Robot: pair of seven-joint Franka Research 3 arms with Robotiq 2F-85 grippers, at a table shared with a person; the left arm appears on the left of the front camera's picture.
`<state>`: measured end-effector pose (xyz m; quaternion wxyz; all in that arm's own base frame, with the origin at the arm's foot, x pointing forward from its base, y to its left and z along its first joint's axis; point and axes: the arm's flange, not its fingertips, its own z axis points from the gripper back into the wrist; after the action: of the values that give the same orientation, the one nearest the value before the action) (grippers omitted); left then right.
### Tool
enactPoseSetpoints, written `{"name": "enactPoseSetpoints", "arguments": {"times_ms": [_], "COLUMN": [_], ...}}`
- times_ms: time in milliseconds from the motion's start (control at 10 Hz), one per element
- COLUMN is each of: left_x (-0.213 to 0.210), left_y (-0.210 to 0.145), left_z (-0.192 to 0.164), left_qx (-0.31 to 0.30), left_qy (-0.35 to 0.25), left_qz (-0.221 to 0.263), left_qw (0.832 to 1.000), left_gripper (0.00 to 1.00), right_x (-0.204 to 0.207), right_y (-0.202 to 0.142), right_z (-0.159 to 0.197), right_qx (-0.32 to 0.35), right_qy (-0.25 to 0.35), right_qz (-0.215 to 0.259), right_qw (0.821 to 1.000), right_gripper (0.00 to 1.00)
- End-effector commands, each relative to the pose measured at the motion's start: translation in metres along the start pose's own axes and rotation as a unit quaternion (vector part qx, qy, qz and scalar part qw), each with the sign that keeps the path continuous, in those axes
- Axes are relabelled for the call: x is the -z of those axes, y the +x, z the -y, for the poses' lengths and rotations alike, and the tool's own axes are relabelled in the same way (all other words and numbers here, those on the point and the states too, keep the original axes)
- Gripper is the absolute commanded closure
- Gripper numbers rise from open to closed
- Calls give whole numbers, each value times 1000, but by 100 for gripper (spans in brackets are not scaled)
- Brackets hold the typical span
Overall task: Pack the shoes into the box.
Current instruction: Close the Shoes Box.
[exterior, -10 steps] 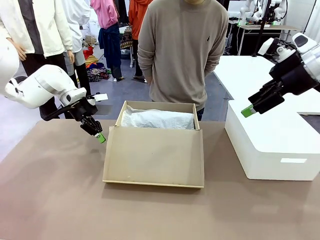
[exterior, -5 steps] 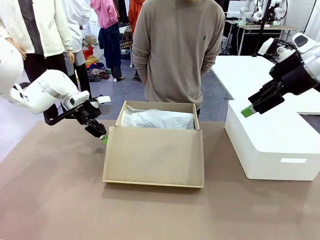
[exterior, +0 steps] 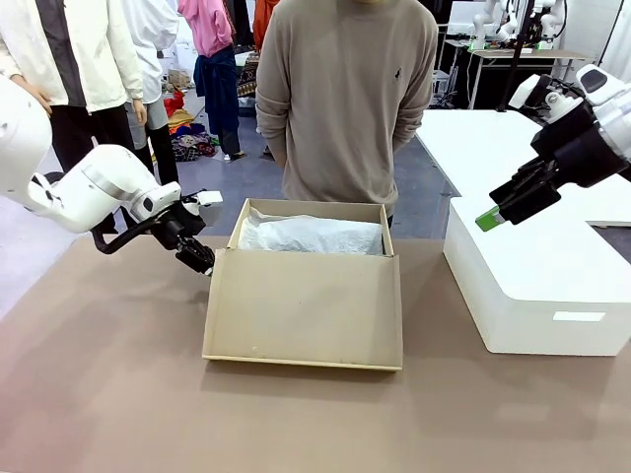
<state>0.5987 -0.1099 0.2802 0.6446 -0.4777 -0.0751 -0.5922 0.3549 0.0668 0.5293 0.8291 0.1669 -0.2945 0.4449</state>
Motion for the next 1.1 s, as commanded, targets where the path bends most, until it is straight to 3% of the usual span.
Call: {"name": "enactPoseSetpoints", "arguments": {"times_ms": [0, 1000], "left_x": [4, 14], "left_y": [2, 8], "left_z": [2, 8], "left_qx": [3, 17], "left_qy": [-16, -89], "left_qz": [24, 11], "left_qw": [1000, 996], "left_gripper": [100, 100], "right_x": [1, 1], "right_y": [0, 0], "right_z": [1, 1], "right_qx": [-1, -1], "right_qy": [5, 5], "right_qz": [7, 7], "right_qw": [1000, 1000], "right_gripper": [0, 0]}}
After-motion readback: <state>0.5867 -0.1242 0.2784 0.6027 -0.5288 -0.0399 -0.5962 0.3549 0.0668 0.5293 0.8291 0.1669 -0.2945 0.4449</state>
